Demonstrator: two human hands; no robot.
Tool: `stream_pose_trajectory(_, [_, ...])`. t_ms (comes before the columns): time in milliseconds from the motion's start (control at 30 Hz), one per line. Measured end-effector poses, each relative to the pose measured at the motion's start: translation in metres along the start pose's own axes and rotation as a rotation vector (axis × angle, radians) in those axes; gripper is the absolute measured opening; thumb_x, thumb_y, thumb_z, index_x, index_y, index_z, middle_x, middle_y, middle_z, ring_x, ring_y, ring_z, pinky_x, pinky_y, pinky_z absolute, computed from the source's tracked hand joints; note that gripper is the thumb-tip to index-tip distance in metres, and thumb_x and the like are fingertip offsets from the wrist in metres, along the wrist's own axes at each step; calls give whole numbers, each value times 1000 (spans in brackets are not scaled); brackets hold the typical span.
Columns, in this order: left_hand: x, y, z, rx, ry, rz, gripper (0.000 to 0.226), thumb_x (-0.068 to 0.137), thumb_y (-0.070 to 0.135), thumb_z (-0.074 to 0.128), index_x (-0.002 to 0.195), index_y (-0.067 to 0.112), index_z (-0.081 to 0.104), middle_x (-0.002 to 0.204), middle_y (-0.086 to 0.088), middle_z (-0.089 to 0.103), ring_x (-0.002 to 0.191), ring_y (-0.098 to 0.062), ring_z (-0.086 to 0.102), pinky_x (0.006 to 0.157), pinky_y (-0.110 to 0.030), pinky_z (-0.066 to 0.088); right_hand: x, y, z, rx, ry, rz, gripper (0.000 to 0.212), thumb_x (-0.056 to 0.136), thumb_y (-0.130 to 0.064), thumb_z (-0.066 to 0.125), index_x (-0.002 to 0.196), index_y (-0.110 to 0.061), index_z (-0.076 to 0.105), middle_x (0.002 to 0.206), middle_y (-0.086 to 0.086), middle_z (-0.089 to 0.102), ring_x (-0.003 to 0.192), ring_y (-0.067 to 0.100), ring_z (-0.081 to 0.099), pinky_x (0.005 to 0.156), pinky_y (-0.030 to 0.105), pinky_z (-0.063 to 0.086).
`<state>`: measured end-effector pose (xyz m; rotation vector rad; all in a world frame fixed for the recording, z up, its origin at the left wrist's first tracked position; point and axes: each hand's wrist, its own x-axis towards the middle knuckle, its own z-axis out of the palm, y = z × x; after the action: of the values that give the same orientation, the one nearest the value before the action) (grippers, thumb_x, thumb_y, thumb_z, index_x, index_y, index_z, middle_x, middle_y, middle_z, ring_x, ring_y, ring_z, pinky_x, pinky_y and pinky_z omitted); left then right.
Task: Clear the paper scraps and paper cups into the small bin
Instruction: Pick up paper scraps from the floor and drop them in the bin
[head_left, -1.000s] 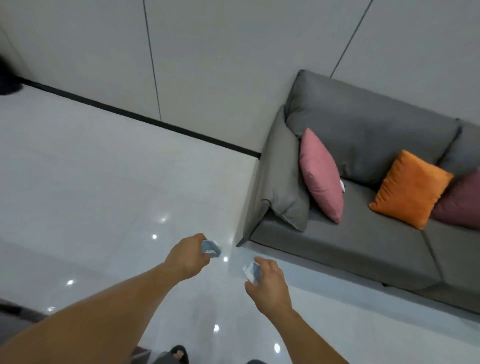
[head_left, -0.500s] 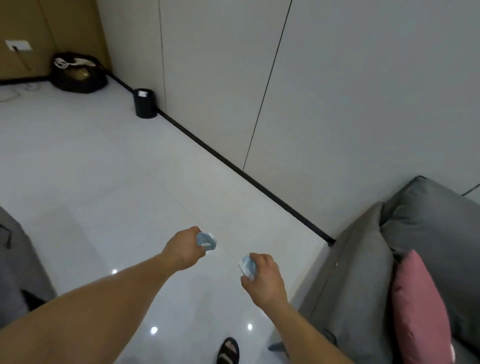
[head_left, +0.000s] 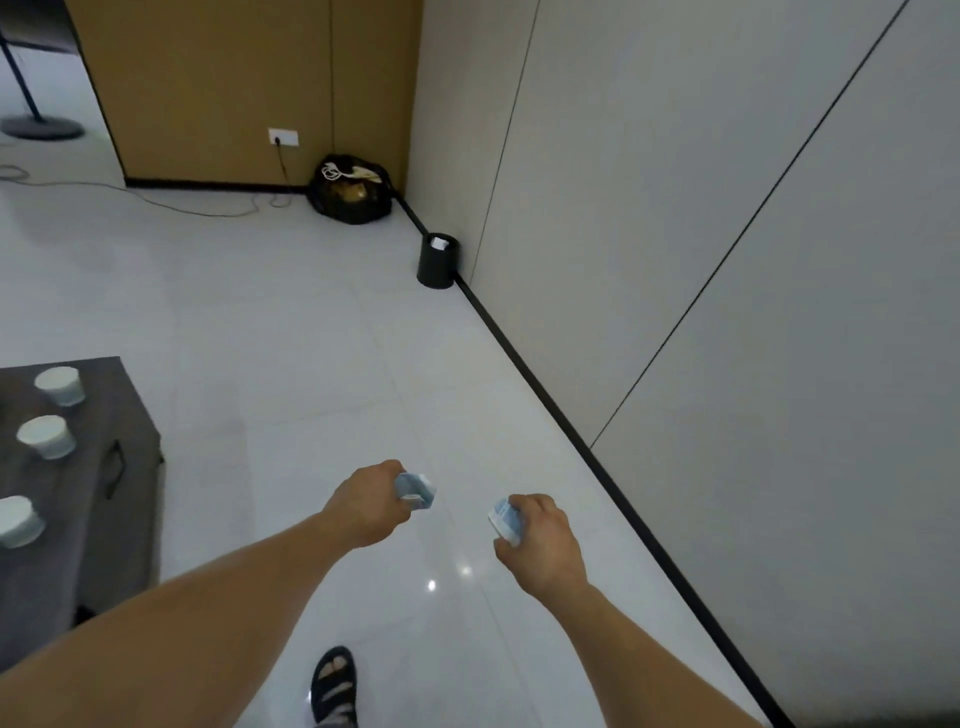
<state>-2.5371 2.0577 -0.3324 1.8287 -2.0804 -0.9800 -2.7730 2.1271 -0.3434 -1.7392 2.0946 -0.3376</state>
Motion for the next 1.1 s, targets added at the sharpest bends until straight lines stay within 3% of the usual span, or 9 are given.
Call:
stream_pose_trajectory(367, [210,-7,-103,-50,58,-37,27,83,21,61,109,22,55,102,0,61,87,-19,60,68,-29,50,236,-84,-24,61,46,-66,56,84,-31,68,135,-24,47,133,-6,46,116,13,47,92,25,45])
stream_pose_trajectory(633, [368,1,-139,4,49,-89,33,83,24,64,114,20,54,100,0,61,87,-19,60,73,-31,52,401,-83,-22,57,-25,-102,56,84,-33,67,136,-25,47,135,-7,45,117,13,46,94,27,46])
stream_pose_trajectory(1100, [636,57,-228,20,127,-145,30,83,24,61,112,21,55,95,2,59,83,-18,58,67,-27,48,715,-103,-85,4,-51,-218,56,85,-33,64,137,-26,45,137,-8,43,121,14,43,95,27,43])
